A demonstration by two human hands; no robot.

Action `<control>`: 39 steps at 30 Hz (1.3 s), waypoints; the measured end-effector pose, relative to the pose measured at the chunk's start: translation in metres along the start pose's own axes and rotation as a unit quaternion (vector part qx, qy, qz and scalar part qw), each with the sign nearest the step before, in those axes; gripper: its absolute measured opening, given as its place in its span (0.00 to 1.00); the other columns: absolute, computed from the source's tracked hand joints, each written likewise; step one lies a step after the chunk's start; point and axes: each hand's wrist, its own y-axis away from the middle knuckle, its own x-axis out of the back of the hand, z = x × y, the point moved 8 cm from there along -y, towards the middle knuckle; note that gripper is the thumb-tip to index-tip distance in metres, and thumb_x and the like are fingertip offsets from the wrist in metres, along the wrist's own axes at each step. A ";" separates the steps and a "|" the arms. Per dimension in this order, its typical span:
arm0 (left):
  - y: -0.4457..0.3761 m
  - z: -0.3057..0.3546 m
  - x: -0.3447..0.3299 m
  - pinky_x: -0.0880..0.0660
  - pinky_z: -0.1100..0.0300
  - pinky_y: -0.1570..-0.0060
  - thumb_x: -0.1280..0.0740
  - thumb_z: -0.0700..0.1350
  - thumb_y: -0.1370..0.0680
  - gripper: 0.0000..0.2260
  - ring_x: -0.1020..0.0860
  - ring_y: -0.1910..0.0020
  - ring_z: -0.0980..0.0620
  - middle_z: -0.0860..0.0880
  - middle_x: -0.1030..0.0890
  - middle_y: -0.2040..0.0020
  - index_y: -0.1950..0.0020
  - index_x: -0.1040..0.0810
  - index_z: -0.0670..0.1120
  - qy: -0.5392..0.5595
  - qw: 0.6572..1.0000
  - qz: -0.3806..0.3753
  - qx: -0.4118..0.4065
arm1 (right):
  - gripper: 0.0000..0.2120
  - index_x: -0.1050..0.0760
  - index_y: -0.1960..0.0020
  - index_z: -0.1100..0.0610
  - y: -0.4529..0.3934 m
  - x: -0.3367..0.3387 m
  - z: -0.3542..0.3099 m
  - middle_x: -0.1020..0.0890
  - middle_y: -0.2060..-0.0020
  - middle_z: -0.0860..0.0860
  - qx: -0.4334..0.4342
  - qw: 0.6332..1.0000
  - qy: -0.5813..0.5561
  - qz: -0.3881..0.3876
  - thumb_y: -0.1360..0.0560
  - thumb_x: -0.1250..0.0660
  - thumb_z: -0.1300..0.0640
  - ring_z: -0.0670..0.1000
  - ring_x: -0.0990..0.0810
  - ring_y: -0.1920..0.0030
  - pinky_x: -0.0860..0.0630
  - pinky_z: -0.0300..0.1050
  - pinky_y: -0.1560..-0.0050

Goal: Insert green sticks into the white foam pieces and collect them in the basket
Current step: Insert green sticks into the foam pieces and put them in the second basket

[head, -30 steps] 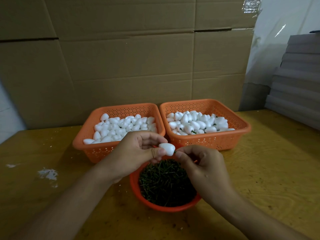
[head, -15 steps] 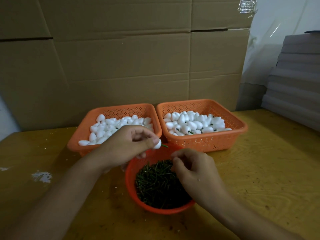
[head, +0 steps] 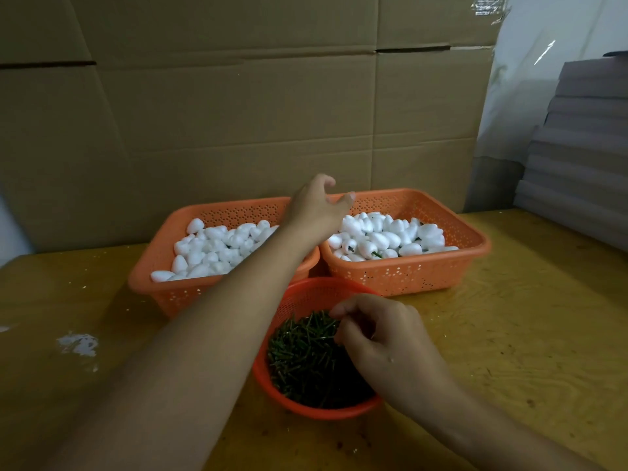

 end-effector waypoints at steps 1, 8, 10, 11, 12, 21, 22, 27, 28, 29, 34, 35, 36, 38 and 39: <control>0.000 0.000 0.005 0.25 0.54 0.42 0.32 0.54 0.20 0.17 0.20 0.43 0.48 0.52 0.20 0.46 0.35 0.25 0.48 -0.012 1.000 0.018 -0.008 | 0.11 0.20 0.54 0.44 0.000 0.001 -0.001 0.16 0.68 0.45 0.001 1.000 0.001 0.001 0.30 0.41 0.51 0.47 0.22 0.73 0.26 0.48 0.71; 0.017 -0.067 0.059 0.23 0.52 0.46 0.37 0.46 0.19 0.11 0.18 0.48 0.47 0.48 0.17 0.44 0.40 0.19 0.48 -0.197 0.976 -0.028 0.085 | 0.11 0.19 0.53 0.46 0.000 -0.001 -0.003 0.16 0.67 0.43 0.010 1.000 0.010 -0.019 0.28 0.39 0.54 0.45 0.22 0.74 0.28 0.43 0.74; 0.024 -0.098 0.071 0.27 0.46 0.38 0.43 0.61 0.19 0.20 0.21 0.39 0.48 0.51 0.20 0.37 0.33 0.23 0.54 -0.321 0.926 -0.120 0.155 | 0.12 0.18 0.53 0.47 0.001 -0.002 -0.006 0.17 0.68 0.41 0.019 0.999 0.010 -0.024 0.29 0.39 0.54 0.43 0.24 0.74 0.35 0.33 0.76; 0.028 -0.111 0.074 0.33 0.42 0.31 0.46 0.68 0.21 0.26 0.28 0.30 0.46 0.53 0.27 0.28 0.29 0.26 0.58 -0.407 0.879 -0.180 0.172 | 0.12 0.18 0.54 0.47 0.001 -0.003 -0.007 0.18 0.68 0.39 0.023 0.999 0.011 -0.025 0.29 0.40 0.54 0.42 0.24 0.74 0.36 0.31 0.75; 0.030 -0.118 0.076 0.39 0.40 0.27 0.47 0.72 0.23 0.30 0.37 0.24 0.44 0.55 0.37 0.21 0.25 0.31 0.60 -0.466 0.838 -0.222 0.176 | 0.12 0.18 0.53 0.47 0.001 -0.003 -0.007 0.18 0.68 0.38 0.025 0.999 0.012 -0.026 0.30 0.40 0.53 0.42 0.24 0.73 0.36 0.30 0.75; 0.023 -0.125 0.072 0.50 0.41 0.23 0.42 0.67 0.21 0.23 0.53 0.19 0.49 0.57 0.52 0.17 0.33 0.23 0.58 -0.440 0.844 -0.289 0.105 | 0.11 0.19 0.55 0.43 -0.001 -0.002 -0.004 0.17 0.68 0.41 0.023 0.999 0.020 -0.030 0.30 0.40 0.52 0.47 0.23 0.74 0.29 0.41 0.76; 0.020 -0.121 0.071 0.48 0.43 0.24 0.41 0.65 0.21 0.19 0.49 0.19 0.49 0.56 0.48 0.18 0.36 0.22 0.58 -0.419 0.860 -0.276 0.093 | 0.11 0.19 0.55 0.44 -0.001 -0.002 -0.004 0.18 0.67 0.39 0.024 0.999 0.022 -0.030 0.30 0.40 0.52 0.46 0.23 0.74 0.30 0.39 0.76; 0.012 -0.106 0.080 0.37 0.50 0.31 0.36 0.60 0.20 0.19 0.30 0.28 0.49 0.54 0.31 0.24 0.33 0.26 0.53 -0.344 0.909 -0.216 0.091 | 0.13 0.19 0.53 0.45 -0.001 -0.003 -0.004 0.17 0.66 0.40 0.023 0.999 0.023 -0.030 0.31 0.40 0.52 0.45 0.22 0.72 0.31 0.36 0.74; 0.012 -0.103 0.084 0.35 0.47 0.30 0.35 0.61 0.21 0.23 0.30 0.29 0.49 0.52 0.30 0.25 0.29 0.28 0.52 -0.342 0.912 -0.202 0.097 | 0.13 0.19 0.54 0.45 -0.001 -0.003 -0.004 0.17 0.66 0.40 0.022 0.999 0.021 -0.029 0.31 0.40 0.52 0.45 0.22 0.72 0.29 0.39 0.74; 0.013 -0.099 0.088 0.32 0.47 0.31 0.35 0.60 0.21 0.24 0.28 0.30 0.48 0.51 0.28 0.27 0.29 0.28 0.51 -0.335 0.917 -0.193 0.102 | 0.13 0.19 0.54 0.45 -0.001 -0.003 -0.004 0.17 0.67 0.41 0.021 0.999 0.019 -0.029 0.31 0.40 0.52 0.46 0.22 0.73 0.28 0.42 0.74; 0.024 -0.080 0.104 0.32 0.57 0.45 0.42 0.48 0.16 0.16 0.27 0.31 0.47 0.48 0.26 0.29 0.29 0.27 0.50 -0.272 0.950 -0.116 0.099 | 0.12 0.19 0.54 0.44 -0.001 -0.004 -0.003 0.17 0.69 0.45 0.024 0.999 0.010 -0.033 0.30 0.40 0.53 0.49 0.24 0.77 0.31 0.45 0.77; 0.026 -0.076 0.107 0.33 0.58 0.44 0.42 0.46 0.16 0.16 0.27 0.32 0.48 0.48 0.26 0.28 0.28 0.27 0.51 -0.254 0.960 -0.089 0.082 | 0.12 0.19 0.54 0.43 -0.001 -0.004 -0.003 0.17 0.69 0.45 0.024 0.999 0.009 -0.034 0.30 0.40 0.53 0.48 0.25 0.77 0.32 0.44 0.78; 0.029 -0.071 0.109 0.32 0.59 0.46 0.41 0.45 0.17 0.16 0.24 0.37 0.51 0.48 0.24 0.31 0.30 0.26 0.52 -0.217 0.972 -0.064 0.063 | 0.12 0.19 0.54 0.43 -0.001 -0.004 -0.003 0.17 0.69 0.44 0.025 0.999 0.010 -0.033 0.30 0.40 0.53 0.48 0.26 0.78 0.33 0.43 0.78; 0.040 -0.059 0.110 0.27 0.61 0.55 0.37 0.45 0.18 0.11 0.20 0.54 0.58 0.49 0.17 0.46 0.37 0.24 0.55 -0.114 0.992 -0.039 0.025 | 0.12 0.19 0.54 0.43 -0.001 -0.005 -0.003 0.17 0.68 0.42 0.027 0.999 0.009 -0.035 0.30 0.40 0.53 0.46 0.26 0.78 0.35 0.38 0.79; 0.047 -0.052 0.108 0.26 0.62 0.59 0.35 0.46 0.18 0.08 0.19 0.60 0.60 0.50 0.16 0.55 0.40 0.23 0.56 -0.071 0.997 -0.040 0.007 | 0.11 0.19 0.54 0.44 -0.001 -0.005 -0.003 0.17 0.68 0.42 0.027 0.999 0.009 -0.035 0.30 0.40 0.52 0.45 0.26 0.78 0.35 0.38 0.79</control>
